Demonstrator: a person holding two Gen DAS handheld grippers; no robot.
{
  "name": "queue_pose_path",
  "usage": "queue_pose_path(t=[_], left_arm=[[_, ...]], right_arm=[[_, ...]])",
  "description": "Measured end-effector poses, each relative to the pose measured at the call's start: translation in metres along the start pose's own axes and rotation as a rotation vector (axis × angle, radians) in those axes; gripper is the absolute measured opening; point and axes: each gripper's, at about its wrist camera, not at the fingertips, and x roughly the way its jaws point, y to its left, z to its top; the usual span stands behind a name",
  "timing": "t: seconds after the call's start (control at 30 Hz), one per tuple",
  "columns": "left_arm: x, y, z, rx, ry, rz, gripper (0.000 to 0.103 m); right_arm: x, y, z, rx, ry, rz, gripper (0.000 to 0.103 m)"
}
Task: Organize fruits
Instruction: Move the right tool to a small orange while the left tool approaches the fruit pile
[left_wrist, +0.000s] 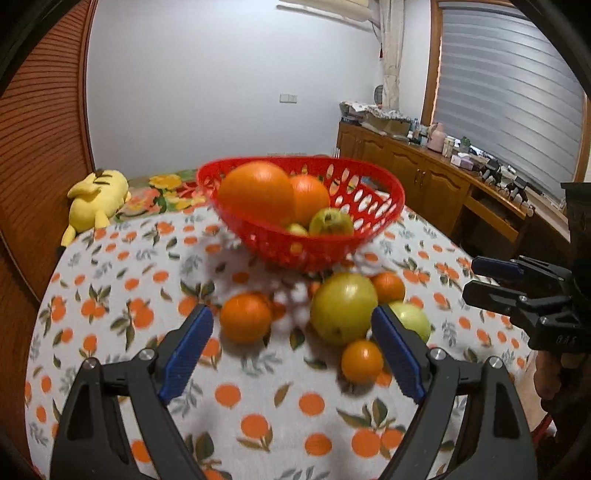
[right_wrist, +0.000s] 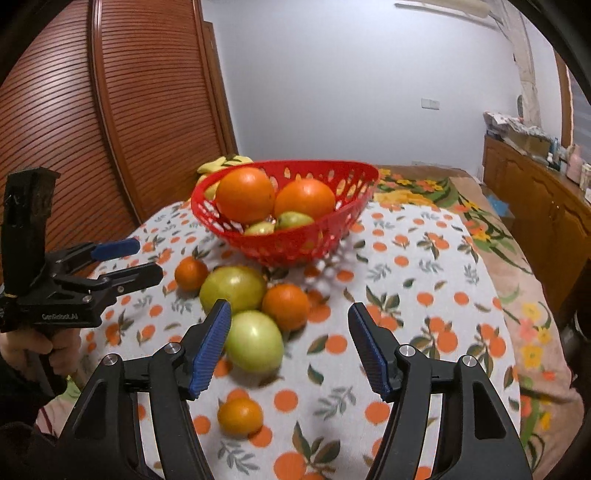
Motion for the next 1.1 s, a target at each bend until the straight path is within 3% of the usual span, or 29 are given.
queue_pose_path(t=[0.33,0.77,1.0,1.1], left_arm=[[0.012,-0.002,-0.03,-0.045,0.025,-0.052,0.088],[0.02,-0.01,-0.037,-0.036,0.034,-0.052,0.088],[0.023,-0.012,-0.038,-0.018,0.045,-0.052,0.088],[0.024,-0.013,-0.038,-0.011,0.05,-0.048,0.088]], right_arm=[[0.02,0.012,-0.035,0.021,0.069,0.047,0.067],[0.032,0.015,-0.058,0.038,0.122,0.077,0.065],[0.03,0.017,-0.061,0.035,0.126,0.086,0.058],[0.03,0.018,-0.061,0.024,0.126,0.089,0.049]])
